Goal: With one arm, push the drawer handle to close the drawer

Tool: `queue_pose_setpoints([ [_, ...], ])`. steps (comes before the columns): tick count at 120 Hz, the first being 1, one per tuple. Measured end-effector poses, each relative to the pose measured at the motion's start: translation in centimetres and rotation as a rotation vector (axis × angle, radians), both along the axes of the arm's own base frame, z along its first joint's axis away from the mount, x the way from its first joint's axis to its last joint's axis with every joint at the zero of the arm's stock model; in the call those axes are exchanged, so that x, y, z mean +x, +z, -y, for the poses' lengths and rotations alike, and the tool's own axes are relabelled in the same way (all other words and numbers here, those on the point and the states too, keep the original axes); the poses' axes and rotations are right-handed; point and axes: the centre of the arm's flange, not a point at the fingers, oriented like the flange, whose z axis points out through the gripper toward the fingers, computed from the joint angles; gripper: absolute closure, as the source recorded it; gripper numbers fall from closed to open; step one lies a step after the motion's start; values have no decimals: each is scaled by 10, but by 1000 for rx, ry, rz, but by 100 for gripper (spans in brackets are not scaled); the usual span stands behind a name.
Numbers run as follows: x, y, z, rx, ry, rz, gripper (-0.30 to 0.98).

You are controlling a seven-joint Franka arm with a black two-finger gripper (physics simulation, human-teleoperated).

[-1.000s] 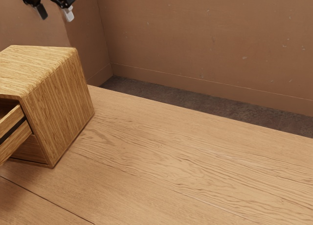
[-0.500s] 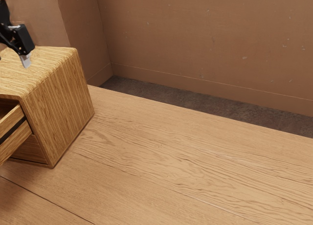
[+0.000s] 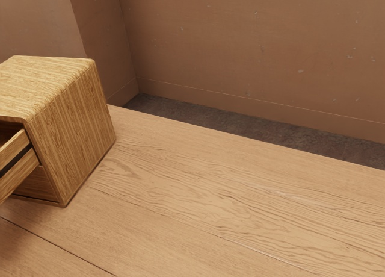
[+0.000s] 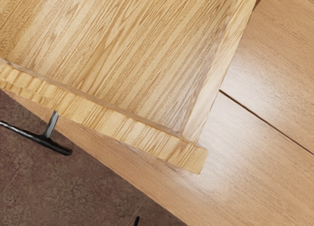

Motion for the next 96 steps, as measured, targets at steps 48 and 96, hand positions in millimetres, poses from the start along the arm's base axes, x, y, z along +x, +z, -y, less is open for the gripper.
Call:
queue_pose_setpoints([
  [48, -81, -67, -60, 31, -64, -63, 1],
  [96, -90, -100, -84, 63, -228, -86, 40],
])
